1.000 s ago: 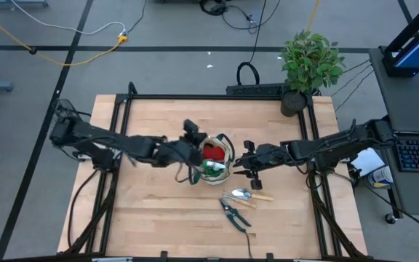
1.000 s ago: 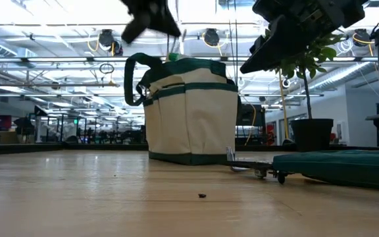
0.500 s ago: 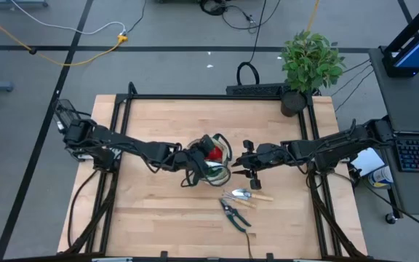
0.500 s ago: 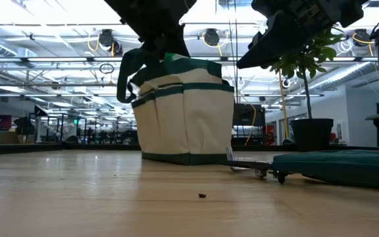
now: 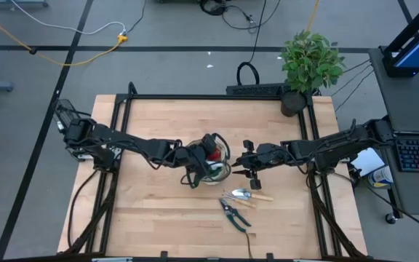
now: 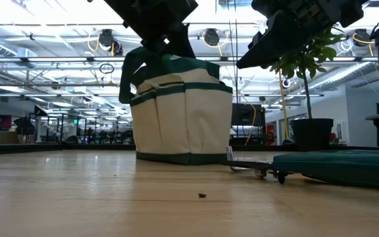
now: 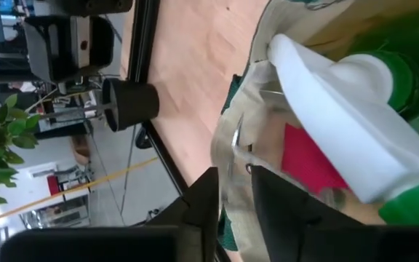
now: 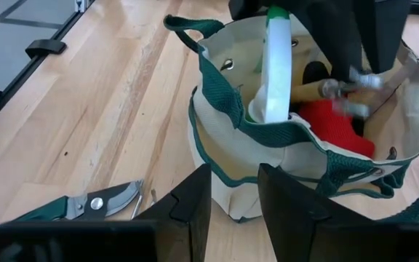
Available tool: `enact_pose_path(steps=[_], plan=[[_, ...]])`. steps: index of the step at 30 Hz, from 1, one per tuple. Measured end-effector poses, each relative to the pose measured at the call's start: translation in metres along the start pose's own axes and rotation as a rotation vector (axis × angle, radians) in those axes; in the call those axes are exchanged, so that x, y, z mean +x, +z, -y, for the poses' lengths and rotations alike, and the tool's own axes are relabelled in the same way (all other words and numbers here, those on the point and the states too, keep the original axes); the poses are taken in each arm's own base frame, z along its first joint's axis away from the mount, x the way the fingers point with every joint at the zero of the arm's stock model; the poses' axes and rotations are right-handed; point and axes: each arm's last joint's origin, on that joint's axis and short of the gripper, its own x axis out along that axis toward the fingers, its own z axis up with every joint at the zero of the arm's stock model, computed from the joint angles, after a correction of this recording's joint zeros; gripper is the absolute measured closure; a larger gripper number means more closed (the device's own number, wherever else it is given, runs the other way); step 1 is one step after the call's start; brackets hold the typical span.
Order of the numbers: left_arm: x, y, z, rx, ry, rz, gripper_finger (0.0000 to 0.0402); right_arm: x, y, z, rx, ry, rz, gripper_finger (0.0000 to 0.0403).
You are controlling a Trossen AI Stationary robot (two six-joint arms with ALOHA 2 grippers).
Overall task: Pick & Place Garden tools in Gardening bag
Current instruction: Put the brown trowel into the white gardening bag
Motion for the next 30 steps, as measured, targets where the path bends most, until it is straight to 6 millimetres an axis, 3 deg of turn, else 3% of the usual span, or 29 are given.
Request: enact_pose_path(steps=[9,14,21,30], plan=[[0.0,-0.002,-0.002,-0.077,0.046,-0.063,0.0242,0.0,0.0,0.0,0.0,0.0,0.0,0.0298],[-0.004,0.0,-0.004,-0.119,0.17,-0.223,0.0221,0.0,0.0,0.0,-0.009,0.001,0.0,0.0298],[-0.044,0.002,-0.021,-0.214,0.288,-0.205,0.022,0.0,-0.001,-0.01,-0.072,0.034,-0.008,0.0305],[-0.11,-0.017,-0.046,-0.56,0.392,-0.046,0.022,-0.002,-0.011,-0.03,-0.056,0.099,-0.11,0.031]])
